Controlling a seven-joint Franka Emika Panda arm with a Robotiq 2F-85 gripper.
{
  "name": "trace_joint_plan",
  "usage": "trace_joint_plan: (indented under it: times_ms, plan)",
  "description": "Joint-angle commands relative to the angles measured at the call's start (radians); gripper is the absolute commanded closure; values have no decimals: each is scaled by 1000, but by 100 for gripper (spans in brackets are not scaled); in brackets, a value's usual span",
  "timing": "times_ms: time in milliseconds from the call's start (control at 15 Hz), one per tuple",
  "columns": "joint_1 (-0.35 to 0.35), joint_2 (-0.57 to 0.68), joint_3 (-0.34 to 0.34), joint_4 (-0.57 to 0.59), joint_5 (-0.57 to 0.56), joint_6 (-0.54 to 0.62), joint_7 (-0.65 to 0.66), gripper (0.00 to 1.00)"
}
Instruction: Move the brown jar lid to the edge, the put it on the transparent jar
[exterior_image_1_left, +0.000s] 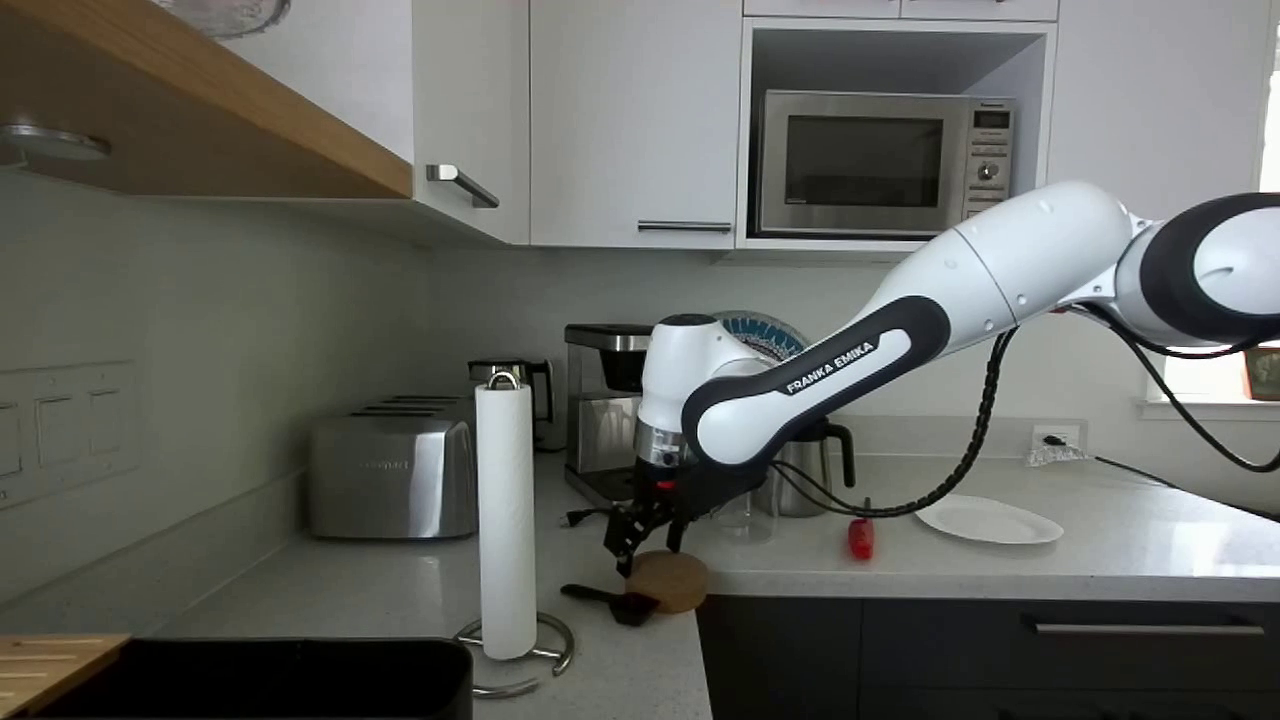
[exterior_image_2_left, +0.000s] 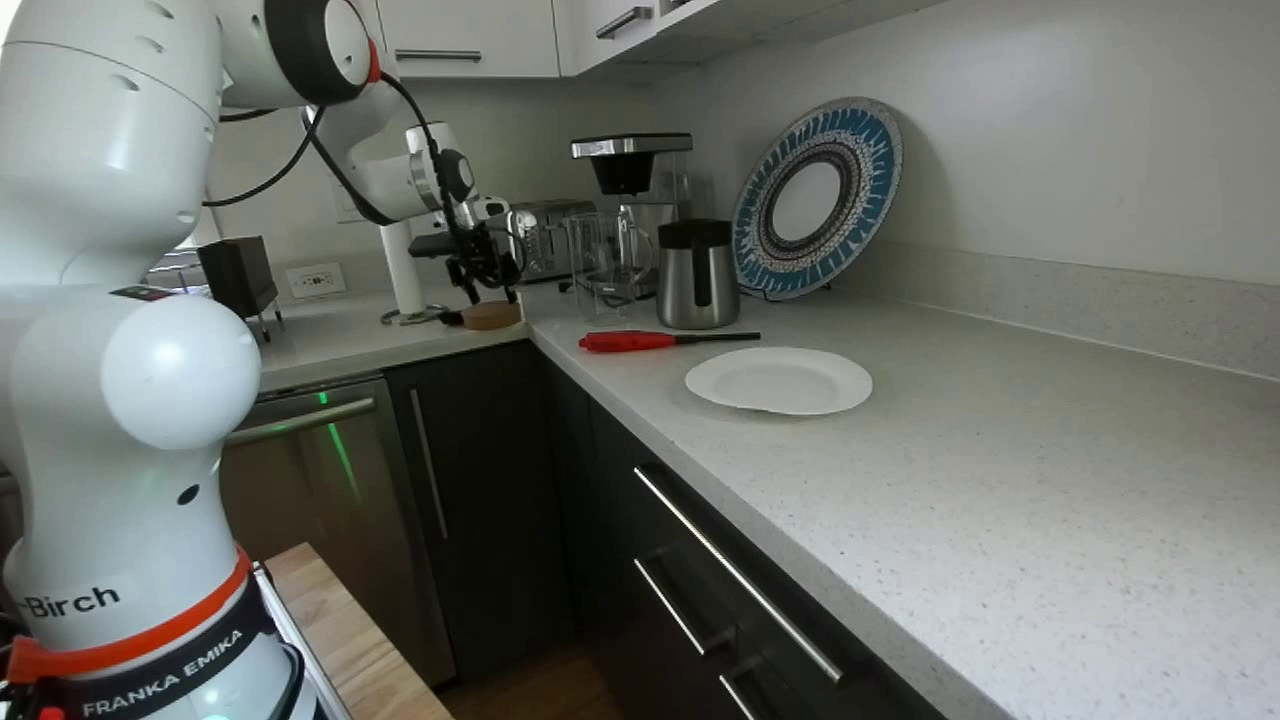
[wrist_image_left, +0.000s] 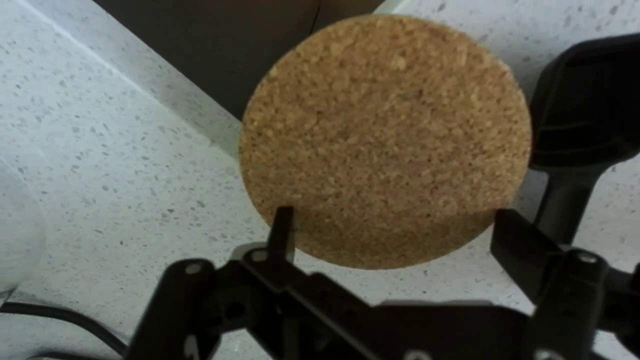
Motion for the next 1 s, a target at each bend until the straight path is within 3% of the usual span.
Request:
trace_joint_plan:
  times_ms: [0, 933]
  plan:
    - [-17, -31, 17, -50, 26, -28, -31, 0]
    - [-31, -62, 26, -89, 28, -6, -24, 0]
